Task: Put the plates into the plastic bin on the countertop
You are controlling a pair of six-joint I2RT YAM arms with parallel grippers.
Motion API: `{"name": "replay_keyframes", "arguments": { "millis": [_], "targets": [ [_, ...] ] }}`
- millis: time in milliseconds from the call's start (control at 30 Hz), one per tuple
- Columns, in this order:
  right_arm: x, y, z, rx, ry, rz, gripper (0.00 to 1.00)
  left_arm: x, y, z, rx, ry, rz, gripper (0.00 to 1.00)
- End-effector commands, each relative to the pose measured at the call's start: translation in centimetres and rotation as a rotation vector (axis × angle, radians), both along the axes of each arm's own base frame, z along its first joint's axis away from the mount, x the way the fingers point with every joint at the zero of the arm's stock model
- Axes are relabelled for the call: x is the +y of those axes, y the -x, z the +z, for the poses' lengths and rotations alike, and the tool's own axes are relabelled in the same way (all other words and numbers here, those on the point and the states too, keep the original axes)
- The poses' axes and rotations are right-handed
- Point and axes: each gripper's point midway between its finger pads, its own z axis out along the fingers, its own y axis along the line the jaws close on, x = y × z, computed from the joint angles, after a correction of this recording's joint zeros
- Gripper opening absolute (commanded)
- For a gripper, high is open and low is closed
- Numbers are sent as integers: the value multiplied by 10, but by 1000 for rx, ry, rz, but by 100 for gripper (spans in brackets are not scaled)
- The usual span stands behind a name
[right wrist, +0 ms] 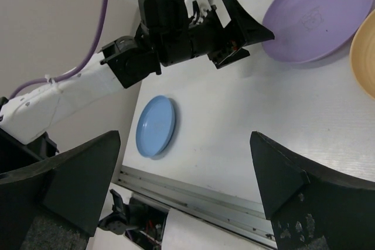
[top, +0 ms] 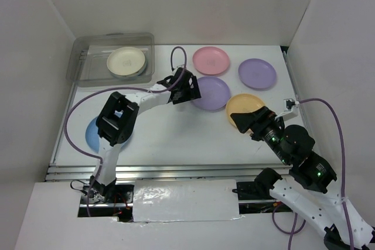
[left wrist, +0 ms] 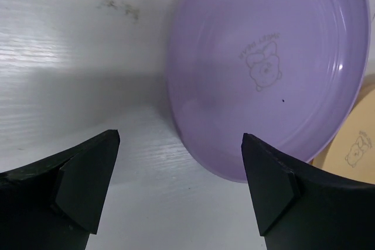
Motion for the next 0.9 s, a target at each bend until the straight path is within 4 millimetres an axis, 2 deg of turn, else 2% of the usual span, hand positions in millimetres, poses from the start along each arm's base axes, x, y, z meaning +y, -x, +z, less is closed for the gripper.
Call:
{"name": "replay_keyframes", "arguments": {
  "millis": [0, 100, 133, 200, 233, 267, 300, 367, 400, 433, 500, 533, 600, 633, 667, 700, 733, 767, 800, 867],
  "targets": [
    [1, 0, -11, 23, 35, 11, 100, -12, 3, -18, 41, 55, 5, 99],
    [2, 0, -11, 21, 37, 19, 100, -13, 4, -23, 42, 69, 13, 99],
    [3, 0, -11, 20, 36, 20, 100, -14, -1, -19, 32, 66, 18, 99],
    [3, 1, -9, 17, 34, 22, 100, -9, 2, -26, 73, 11, 28, 96],
    [2, 2, -7, 11, 29, 22, 100, -9, -7, -24, 62, -17, 50, 93],
    [2, 2, -6, 7, 27, 25, 100, -8, -7, -28, 76, -41, 56, 89],
    [1, 3, -4, 2, 25, 21, 100, -5, -4, -41, 106, -76, 55, 82],
    [0, 3, -4, 2, 26, 21, 100, -8, -9, -41, 107, -76, 45, 73],
    [0, 3, -4, 2, 25, 21, 100, -8, -8, -52, 129, -90, 39, 62],
    [0, 4, -3, -2, 23, 22, 100, -10, -12, -49, 123, -89, 41, 57],
    [-1, 5, -3, -2, 22, 24, 100, -7, -8, -59, 156, -114, 42, 10],
    [-2, 5, -2, -4, 24, 20, 100, -6, -10, -53, 155, -123, 52, 0],
    [-3, 6, 0, -6, 27, 19, 100, 4, -10, -30, 117, -159, 106, 0],
    [-4, 6, 1, -9, 27, 17, 100, 15, 0, -23, 118, -197, 140, 0],
    [-4, 6, 2, -9, 27, 16, 100, 29, -3, 20, 32, -195, 217, 0],
    [-4, 6, 3, -13, 26, 16, 100, 43, 8, 24, 27, -219, 241, 0],
    [-2, 7, 5, -18, 21, 25, 100, 45, 4, 47, -35, -182, 259, 0],
    [-1, 6, 4, -17, 19, 28, 100, 50, 5, 93, -125, -134, 259, 0],
    [-1, 5, 3, -16, 21, 25, 100, 53, 5, 110, -158, -120, 258, 0],
    [2, 4, 1, -12, 21, 34, 100, 60, 0, 164, -268, -87, 231, 0]
  ]
}}
